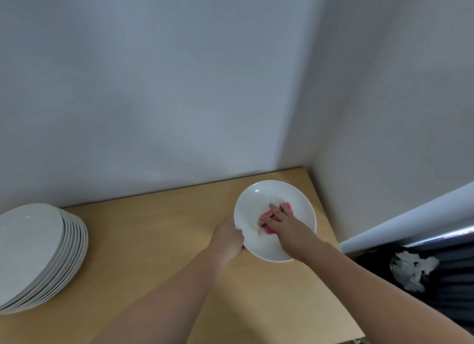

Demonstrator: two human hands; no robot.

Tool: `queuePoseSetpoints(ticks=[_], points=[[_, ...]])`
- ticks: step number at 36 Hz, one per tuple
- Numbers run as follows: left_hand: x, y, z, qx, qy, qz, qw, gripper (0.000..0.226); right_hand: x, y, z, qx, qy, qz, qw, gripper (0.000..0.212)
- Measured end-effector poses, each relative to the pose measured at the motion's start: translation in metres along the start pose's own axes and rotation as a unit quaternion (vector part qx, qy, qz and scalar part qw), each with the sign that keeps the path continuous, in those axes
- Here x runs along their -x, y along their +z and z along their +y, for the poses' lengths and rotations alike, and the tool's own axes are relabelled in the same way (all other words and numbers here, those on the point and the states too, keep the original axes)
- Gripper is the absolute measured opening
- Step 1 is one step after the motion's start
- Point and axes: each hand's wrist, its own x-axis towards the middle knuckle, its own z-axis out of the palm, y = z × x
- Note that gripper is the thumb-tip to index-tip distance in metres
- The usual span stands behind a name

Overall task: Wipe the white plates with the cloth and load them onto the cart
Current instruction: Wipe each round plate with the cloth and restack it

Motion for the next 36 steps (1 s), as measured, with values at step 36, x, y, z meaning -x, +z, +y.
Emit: queuePoseSetpoints(ticks=[36], points=[[-0.025, 0.0, 0.008, -0.083, -0.048, 0.012, 0.995, 0.032, 0.028, -0.003, 0.029, 0.009, -0.25, -0.095, 0.964, 0.048]])
